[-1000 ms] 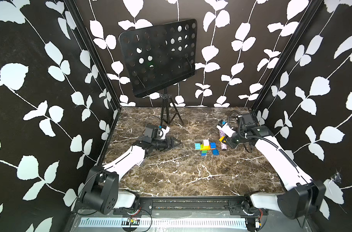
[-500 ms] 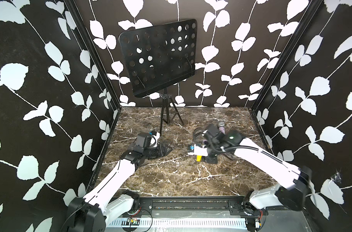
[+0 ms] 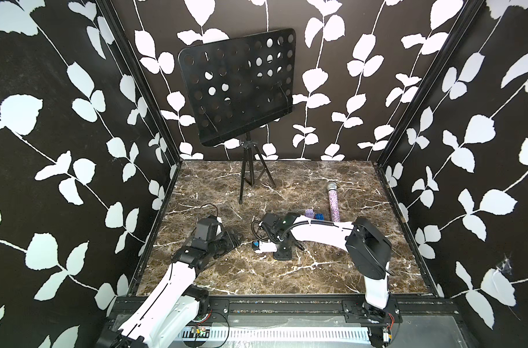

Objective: Assemble a fork with lego
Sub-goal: Place the lego brick at the center of the board.

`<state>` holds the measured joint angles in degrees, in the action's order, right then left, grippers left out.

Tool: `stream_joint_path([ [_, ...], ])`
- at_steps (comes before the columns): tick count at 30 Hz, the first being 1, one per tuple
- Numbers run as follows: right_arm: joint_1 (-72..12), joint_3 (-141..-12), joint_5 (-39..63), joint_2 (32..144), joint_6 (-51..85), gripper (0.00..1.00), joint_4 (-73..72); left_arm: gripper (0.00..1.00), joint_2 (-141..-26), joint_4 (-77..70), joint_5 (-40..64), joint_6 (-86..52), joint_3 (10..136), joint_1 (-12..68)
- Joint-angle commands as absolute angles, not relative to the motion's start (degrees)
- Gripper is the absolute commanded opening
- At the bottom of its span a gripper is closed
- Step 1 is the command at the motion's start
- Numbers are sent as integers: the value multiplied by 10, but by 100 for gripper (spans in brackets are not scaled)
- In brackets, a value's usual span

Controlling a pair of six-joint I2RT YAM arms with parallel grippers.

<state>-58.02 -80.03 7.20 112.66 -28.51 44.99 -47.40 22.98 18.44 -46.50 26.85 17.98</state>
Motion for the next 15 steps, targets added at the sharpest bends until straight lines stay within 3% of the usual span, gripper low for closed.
stream_joint_path([
  [1,-582,-830,73,1113,-281,51,455,66,-502,210,207,-437,280,175],
  [6,-575,-787,92,1003,-245,62,417,66,-542,205,240,-389,301,175],
  [8,-566,-756,90,949,-216,99,399,66,-558,208,262,-367,315,176],
  [12,-535,-658,53,837,-120,99,330,67,-589,228,250,-308,356,216],
  [15,-531,-552,-53,725,-13,99,210,70,-625,273,193,-242,411,282],
])
